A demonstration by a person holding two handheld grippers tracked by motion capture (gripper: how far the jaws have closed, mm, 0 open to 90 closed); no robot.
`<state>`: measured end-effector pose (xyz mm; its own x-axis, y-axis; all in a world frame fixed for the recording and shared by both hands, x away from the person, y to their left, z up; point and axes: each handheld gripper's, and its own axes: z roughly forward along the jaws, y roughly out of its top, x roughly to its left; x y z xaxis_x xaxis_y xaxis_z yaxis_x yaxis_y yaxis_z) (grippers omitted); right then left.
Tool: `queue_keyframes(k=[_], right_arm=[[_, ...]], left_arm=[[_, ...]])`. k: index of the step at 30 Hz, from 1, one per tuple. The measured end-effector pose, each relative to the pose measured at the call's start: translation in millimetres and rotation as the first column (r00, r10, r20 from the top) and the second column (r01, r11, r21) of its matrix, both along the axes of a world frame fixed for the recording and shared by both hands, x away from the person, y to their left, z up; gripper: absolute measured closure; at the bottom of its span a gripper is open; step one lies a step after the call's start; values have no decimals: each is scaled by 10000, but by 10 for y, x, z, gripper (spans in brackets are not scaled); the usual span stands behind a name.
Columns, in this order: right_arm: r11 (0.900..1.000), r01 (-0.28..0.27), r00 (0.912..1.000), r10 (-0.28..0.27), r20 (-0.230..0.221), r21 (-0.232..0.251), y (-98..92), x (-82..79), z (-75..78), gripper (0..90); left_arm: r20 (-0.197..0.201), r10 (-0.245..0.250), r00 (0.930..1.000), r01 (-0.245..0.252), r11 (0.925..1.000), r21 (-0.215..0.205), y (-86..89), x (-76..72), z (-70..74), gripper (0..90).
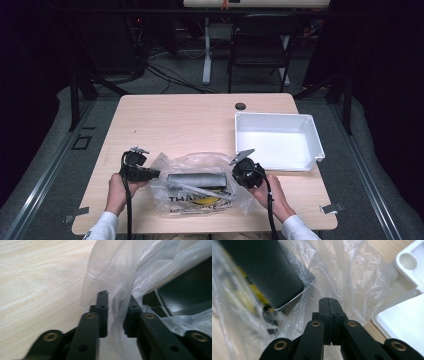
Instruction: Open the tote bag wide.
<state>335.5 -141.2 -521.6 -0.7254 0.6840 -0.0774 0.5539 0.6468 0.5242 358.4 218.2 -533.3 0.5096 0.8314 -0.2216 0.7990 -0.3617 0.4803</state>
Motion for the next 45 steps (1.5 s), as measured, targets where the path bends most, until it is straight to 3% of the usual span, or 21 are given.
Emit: queue_keyframes(k=[4,8,12,14,18,22,25,28,30,34,35,37,41,42,45], right_arm=[[9988,446,9990,-448,-78,-208,5,67,-67,900],[9950,763,9970,-771,-98,-647,-2,102,-125,900],[9924,646,9971,-684,-328,-1044,-8,108,-174,900],[9900,428,9976,-496,-476,-1343,4,88,-181,900],[9874,154,9971,-270,-718,-1574,-6,47,-192,900],[9888,-5,9956,-134,-923,-1492,-48,30,-177,900],[9938,-54,9959,-48,-908,-1111,-79,18,-138,885],[9980,-35,9954,-26,-955,-634,-116,10,-75,824],[9999,67,9952,-82,-977,-158,-151,2,-20,721],[9918,341,9889,-158,-1476,1228,-241,-32,116,503],[9891,342,9865,-104,-1635,1433,-243,-41,120,497],[9888,125,9798,176,-1994,1488,-235,-68,100,470],[9976,2,9698,166,-2435,690,-167,-82,-49,598],[9983,-15,9692,158,-2460,583,-165,-72,-74,624],[9994,101,9640,-12,-2660,321,-161,-38,-154,692]], left_arm=[[-181,-83,9998,89,9993,364,-43,27,-69,843],[-194,169,9997,-158,9985,521,-17,53,-86,855],[-439,94,9990,-56,9964,849,-5,65,-111,867],[-428,-105,9990,156,9923,1225,-13,51,-105,867],[-514,-229,9984,294,9912,1292,1,38,-91,836],[-346,-162,9993,194,9953,952,41,7,13,691],[77,71,9999,-73,9994,326,84,-56,177,550],[146,75,9999,-74,10000,-55,98,-110,285,429],[236,-29,9997,32,9999,-137,81,-157,334,381],[-174,-331,9993,326,9990,-308,64,-219,333,343],[-348,-427,9985,417,9987,-278,56,-240,311,343],[-778,-831,9935,824,9965,-118,39,-272,261,351],[-1611,-1285,9785,1335,9908,211,3,-295,151,449],[-1940,-1399,9710,1496,9881,361,-23,-297,103,485],[-2265,-1484,9626,1658,9844,597,-42,-297,13,594]])
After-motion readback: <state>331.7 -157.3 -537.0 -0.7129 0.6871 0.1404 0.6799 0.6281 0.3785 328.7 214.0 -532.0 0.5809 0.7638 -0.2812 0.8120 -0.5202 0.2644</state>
